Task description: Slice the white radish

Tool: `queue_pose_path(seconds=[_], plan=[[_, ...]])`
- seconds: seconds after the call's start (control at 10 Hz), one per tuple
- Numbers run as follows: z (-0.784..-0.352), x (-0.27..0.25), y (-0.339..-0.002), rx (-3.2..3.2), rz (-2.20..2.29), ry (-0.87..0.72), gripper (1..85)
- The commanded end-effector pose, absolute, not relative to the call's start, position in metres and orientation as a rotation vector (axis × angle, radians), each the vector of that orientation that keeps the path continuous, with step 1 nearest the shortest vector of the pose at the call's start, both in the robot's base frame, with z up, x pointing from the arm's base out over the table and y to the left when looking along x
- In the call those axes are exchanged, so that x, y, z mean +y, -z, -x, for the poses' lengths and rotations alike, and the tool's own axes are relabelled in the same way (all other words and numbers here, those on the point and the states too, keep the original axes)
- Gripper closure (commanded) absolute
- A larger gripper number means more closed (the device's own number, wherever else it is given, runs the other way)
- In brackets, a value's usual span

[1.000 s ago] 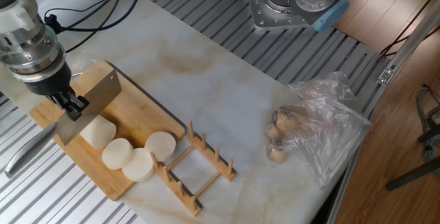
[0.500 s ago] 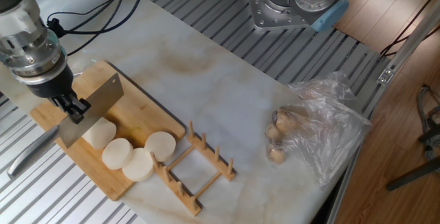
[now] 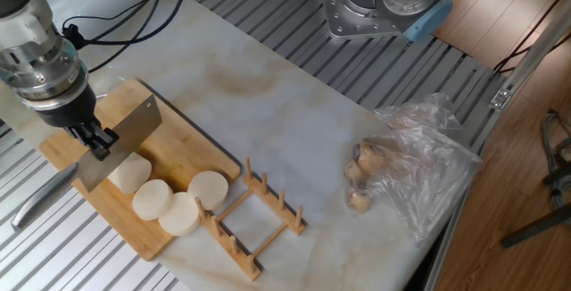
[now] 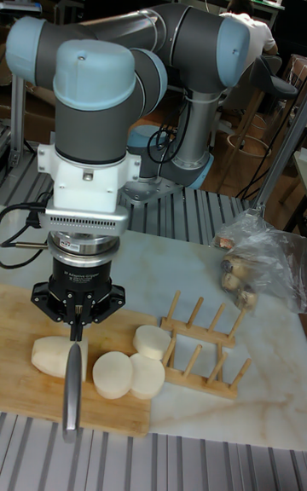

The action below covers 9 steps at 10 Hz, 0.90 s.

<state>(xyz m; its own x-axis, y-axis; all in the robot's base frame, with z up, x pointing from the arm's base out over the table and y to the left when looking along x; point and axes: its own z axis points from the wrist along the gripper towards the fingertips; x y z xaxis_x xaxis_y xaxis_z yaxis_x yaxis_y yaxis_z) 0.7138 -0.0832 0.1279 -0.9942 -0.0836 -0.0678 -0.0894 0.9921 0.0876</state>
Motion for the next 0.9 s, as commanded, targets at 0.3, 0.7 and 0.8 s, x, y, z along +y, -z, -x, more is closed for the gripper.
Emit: queue_pose_path(seconds=[0.3,0.7,0.8], plan=[[-0.717,-0.082,-0.115,3.045,0.134,-0.190,84.3],[-0.712,-0.080,-0.112,3.069,0.104,-0.196,84.3],[-0.713,-0.081,-0.111,3.070,0.097,-0.189,84.3]])
